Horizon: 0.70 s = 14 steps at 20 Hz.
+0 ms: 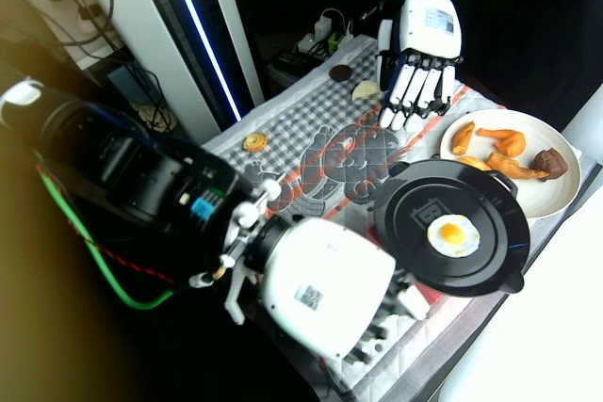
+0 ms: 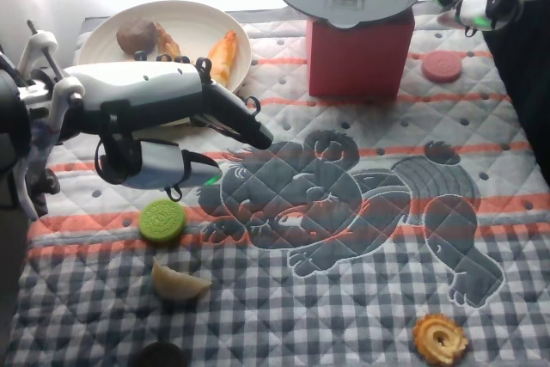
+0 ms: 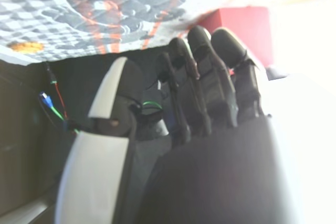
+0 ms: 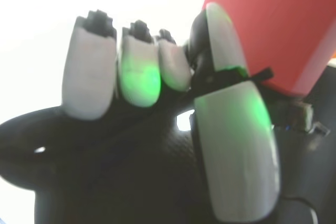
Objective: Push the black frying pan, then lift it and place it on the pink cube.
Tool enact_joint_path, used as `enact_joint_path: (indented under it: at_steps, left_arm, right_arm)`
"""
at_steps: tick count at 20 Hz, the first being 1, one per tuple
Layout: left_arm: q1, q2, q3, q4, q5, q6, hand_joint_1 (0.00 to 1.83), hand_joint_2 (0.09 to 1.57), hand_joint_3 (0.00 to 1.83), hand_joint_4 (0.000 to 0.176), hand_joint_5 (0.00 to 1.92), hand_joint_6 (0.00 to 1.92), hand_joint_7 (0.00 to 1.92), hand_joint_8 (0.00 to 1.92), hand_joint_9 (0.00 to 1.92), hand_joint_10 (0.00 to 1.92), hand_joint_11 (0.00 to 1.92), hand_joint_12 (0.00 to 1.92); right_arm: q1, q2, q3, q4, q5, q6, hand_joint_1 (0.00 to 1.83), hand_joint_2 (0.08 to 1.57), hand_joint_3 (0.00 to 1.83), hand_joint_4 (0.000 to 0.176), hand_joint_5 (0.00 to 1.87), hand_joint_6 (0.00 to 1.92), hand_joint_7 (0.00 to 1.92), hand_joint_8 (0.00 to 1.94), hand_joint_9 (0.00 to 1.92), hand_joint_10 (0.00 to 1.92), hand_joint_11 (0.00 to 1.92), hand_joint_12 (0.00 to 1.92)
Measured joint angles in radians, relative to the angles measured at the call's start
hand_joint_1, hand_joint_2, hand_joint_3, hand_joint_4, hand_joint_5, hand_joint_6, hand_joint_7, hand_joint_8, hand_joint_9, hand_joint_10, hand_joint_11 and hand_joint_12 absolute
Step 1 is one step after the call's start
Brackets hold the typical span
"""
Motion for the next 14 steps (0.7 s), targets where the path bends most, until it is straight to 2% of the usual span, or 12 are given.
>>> enact_joint_path:
  at_steps: [2,5,6,7,8,9,10,11,12,13,14]
  left_arm:
    - [0.003,0.0,0.0,0.001,0.003,0.0,1.07,1.32,0.0,0.0,0.65,0.0,0.63,0.01,0.46,0.27,0.02,1.51]
    - [0.007,0.0,0.0,-0.005,0.0,0.0,1.07,1.32,0.0,0.0,0.64,0.0,0.61,0.0,0.44,0.26,0.0,1.49]
    - [0.014,0.0,0.0,-0.007,0.0,0.0,1.04,1.33,0.0,0.0,0.64,0.0,0.6,0.0,0.43,0.25,0.0,1.47]
    - [0.015,0.0,0.0,-0.007,0.001,0.0,1.02,1.33,0.0,0.0,0.63,0.0,0.59,0.0,0.43,0.25,0.0,1.49]
    - [0.015,0.0,0.0,-0.008,0.003,0.0,1.0,1.33,0.0,0.0,0.63,0.0,0.6,0.0,0.43,0.25,0.0,1.49]
    - [0.015,0.0,0.0,-0.011,0.002,0.0,0.99,1.33,0.0,0.0,0.63,0.0,0.59,0.0,0.43,0.26,0.0,1.51]
    - [0.015,0.0,0.0,-0.011,-0.002,0.0,0.99,1.33,0.0,0.0,0.62,0.0,0.58,0.0,0.41,0.26,0.0,1.49]
    - [0.015,0.0,0.0,-0.011,-0.003,0.0,1.03,1.32,0.0,0.0,0.63,0.01,0.61,0.01,0.43,0.29,0.0,1.52]
    - [0.017,0.0,0.0,-0.011,-0.003,0.0,1.01,1.33,0.0,0.0,0.63,0.01,0.61,0.01,0.43,0.3,0.0,1.51]
    - [0.017,0.0,0.0,-0.011,-0.002,0.0,1.01,1.33,0.0,0.0,0.63,0.0,0.62,0.0,0.4,0.37,0.0,1.5]
    - [0.02,0.0,0.002,-0.014,-0.003,0.0,1.01,1.33,0.0,0.0,0.63,0.0,0.62,0.0,0.39,0.39,0.0,1.5]
  right_arm:
    - [-0.016,0.012,-0.019,-0.002,0.005,-0.001,1.48,1.28,0.0,0.0,1.11,1.92,1.42,1.94,1.55,1.92,1.62,1.92]
    - [-0.044,0.03,-0.035,-0.003,0.001,-0.003,1.5,1.26,0.0,0.0,1.02,1.92,1.41,1.94,1.53,1.92,1.57,1.92]
    - [-0.054,0.036,-0.035,-0.002,-0.002,-0.003,1.42,1.26,0.0,0.0,0.88,1.92,1.25,1.94,1.4,1.92,1.45,1.92]
    - [-0.056,0.04,-0.035,-0.001,-0.001,-0.003,1.14,1.35,0.04,0.0,0.46,1.86,0.78,1.74,1.04,1.92,1.13,1.92]
    - [-0.056,0.042,-0.034,0.001,-0.002,-0.004,1.08,1.38,0.02,0.0,0.38,1.8,0.69,1.69,0.87,1.88,0.99,1.92]
    - [-0.056,0.043,-0.034,0.001,-0.003,-0.005,0.92,1.31,0.0,0.0,0.13,1.26,0.36,1.3,0.54,1.62,0.63,1.87]
    - [-0.056,0.043,-0.035,0.0,-0.002,-0.005,0.85,1.26,0.0,0.0,0.09,0.7,0.24,0.81,0.27,1.21,0.16,1.72]
    - [-0.063,0.043,-0.037,-0.001,0.003,-0.007,0.83,1.23,0.0,0.0,0.08,0.39,0.24,0.45,0.14,0.84,0.03,1.44]
    - [-0.063,0.045,-0.043,0.0,0.0,-0.016,0.81,1.2,0.0,0.014,0.07,0.18,0.15,0.18,0.03,0.49,0.01,0.88]
    - [-0.064,0.047,-0.052,0.01,-0.004,-0.043,0.8,1.18,0.0,0.02,0.03,0.09,0.11,0.07,0.04,0.26,0.0,0.66]
    - [-0.067,0.05,-0.071,0.056,0.001,-0.122,0.79,1.17,0.0,0.027,0.02,0.03,0.1,0.02,0.05,0.18,0.0,0.58]
